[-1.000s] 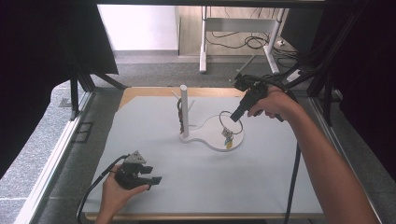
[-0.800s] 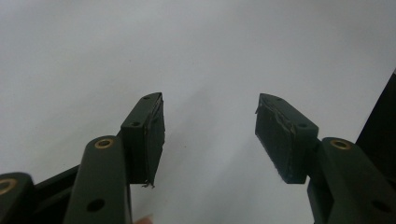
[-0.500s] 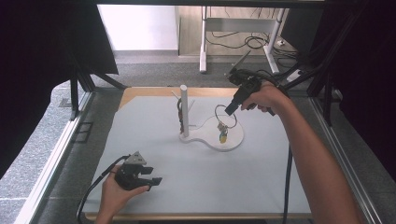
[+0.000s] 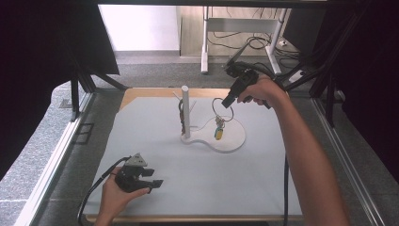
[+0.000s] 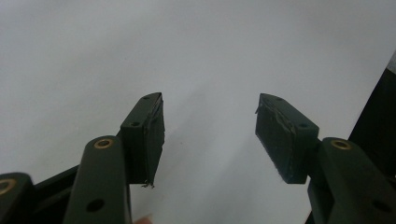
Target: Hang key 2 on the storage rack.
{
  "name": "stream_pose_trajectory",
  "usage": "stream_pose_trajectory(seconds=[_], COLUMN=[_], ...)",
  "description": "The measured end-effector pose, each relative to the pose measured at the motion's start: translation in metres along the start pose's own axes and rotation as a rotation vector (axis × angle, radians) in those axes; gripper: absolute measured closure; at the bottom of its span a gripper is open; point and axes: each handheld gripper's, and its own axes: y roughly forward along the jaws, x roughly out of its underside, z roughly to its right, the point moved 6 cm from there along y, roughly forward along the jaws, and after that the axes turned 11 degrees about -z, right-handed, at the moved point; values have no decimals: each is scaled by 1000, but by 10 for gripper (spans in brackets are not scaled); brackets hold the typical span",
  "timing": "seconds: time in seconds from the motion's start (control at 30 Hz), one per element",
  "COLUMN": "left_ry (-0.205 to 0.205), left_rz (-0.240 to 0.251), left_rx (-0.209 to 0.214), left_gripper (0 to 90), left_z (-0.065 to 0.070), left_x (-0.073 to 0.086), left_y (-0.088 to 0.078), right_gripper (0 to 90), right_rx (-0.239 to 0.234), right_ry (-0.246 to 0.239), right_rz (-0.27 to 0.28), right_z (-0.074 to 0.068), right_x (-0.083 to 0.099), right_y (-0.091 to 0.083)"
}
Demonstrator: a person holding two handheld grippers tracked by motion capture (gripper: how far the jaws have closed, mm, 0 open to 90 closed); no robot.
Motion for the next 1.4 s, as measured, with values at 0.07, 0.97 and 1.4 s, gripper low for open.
stream_pose_trajectory(seconds=[0.07, 0.97, 1.4], left_ry=[4, -2, -11], left_rz=[-3, 21, 22], left_rx=[16, 9, 7], left_gripper=[426, 424, 425], left_z=[2, 2, 1], left_x=[-1, 0, 1], left_y=[2, -5, -6], right_gripper=[872, 872, 872], right_rx=[0, 19, 25], right_ry=[4, 12, -9], right_rz=[5, -6, -16], right_z=[2, 4, -5], right_x=[-4, -44, -58], right_y=[-1, 32, 43])
